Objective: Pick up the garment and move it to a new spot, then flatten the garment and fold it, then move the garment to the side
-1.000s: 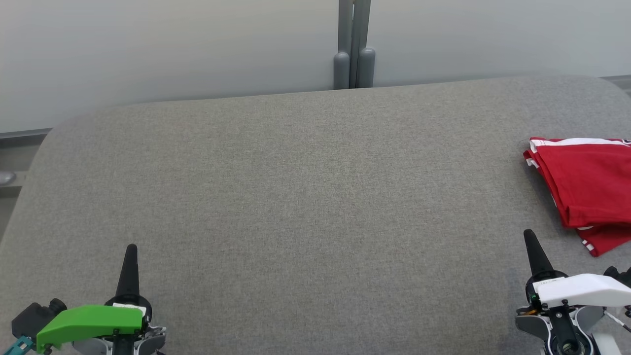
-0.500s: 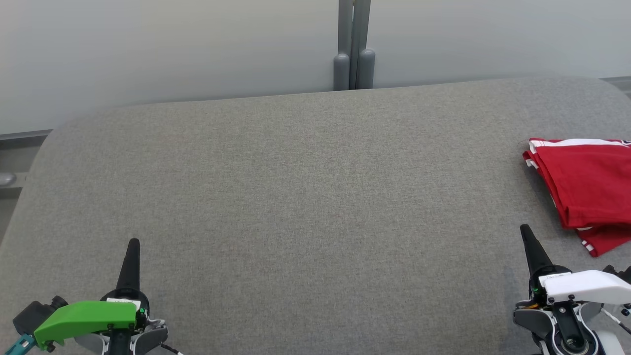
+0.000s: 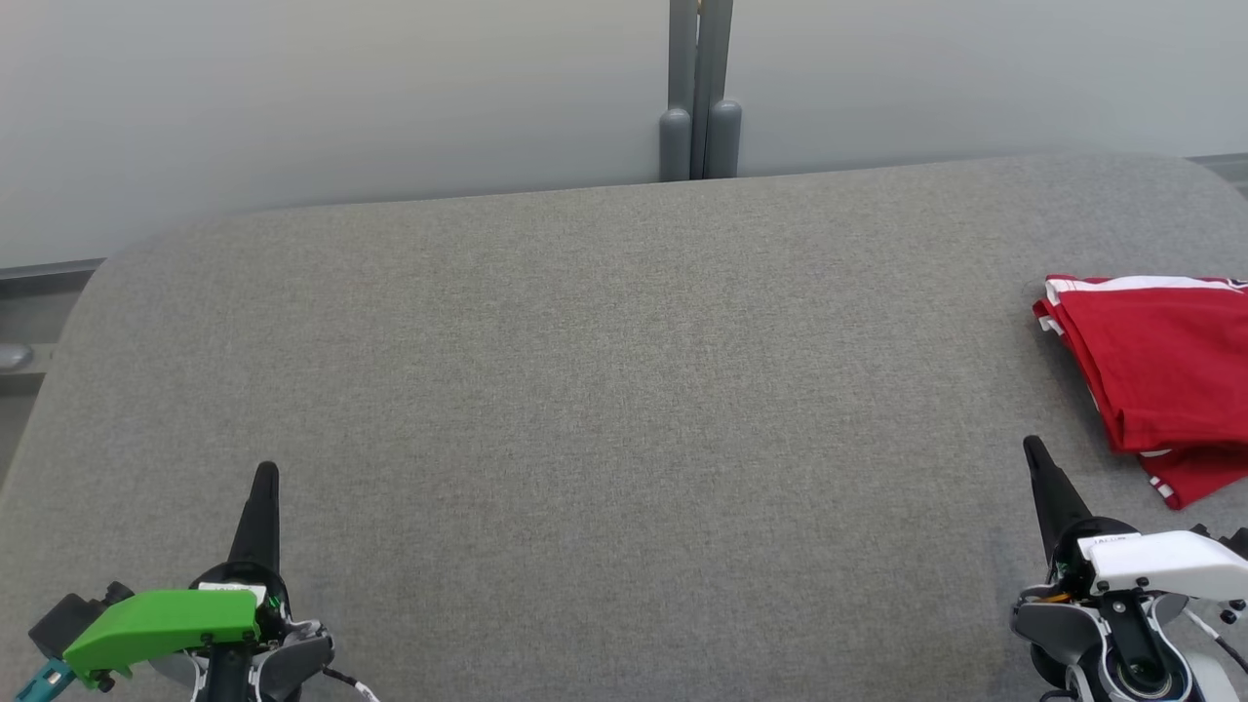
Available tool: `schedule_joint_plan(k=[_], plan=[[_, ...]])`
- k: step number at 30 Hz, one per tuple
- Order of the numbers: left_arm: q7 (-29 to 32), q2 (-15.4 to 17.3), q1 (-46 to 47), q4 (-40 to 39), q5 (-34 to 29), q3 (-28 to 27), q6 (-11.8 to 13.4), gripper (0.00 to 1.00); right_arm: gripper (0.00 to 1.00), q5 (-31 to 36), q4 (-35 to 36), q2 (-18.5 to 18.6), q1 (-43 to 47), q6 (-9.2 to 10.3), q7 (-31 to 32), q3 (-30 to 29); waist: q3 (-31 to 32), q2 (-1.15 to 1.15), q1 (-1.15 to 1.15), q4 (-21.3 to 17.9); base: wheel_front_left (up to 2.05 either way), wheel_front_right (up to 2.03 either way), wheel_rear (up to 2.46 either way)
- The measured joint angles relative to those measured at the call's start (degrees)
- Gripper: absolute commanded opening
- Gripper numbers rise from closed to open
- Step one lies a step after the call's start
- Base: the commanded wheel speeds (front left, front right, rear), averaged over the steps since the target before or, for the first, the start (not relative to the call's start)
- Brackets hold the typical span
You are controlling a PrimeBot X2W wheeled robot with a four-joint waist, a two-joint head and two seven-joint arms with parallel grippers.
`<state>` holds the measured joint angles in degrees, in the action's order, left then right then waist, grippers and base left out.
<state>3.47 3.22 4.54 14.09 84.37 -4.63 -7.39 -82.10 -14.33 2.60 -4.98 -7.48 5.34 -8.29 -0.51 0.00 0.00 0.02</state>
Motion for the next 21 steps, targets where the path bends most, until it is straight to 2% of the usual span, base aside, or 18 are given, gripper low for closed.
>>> schedule_joint_plan(k=[21], plan=[[2.00,-0.34,0.90,-0.32,7.97,-0.44,0.00,0.00,0.00,-9.78,0.79,0.12,-0.30,0.00,2.18,0.34,0.31,0.00,0.00,-0.02,0.00,0.00,0.00]])
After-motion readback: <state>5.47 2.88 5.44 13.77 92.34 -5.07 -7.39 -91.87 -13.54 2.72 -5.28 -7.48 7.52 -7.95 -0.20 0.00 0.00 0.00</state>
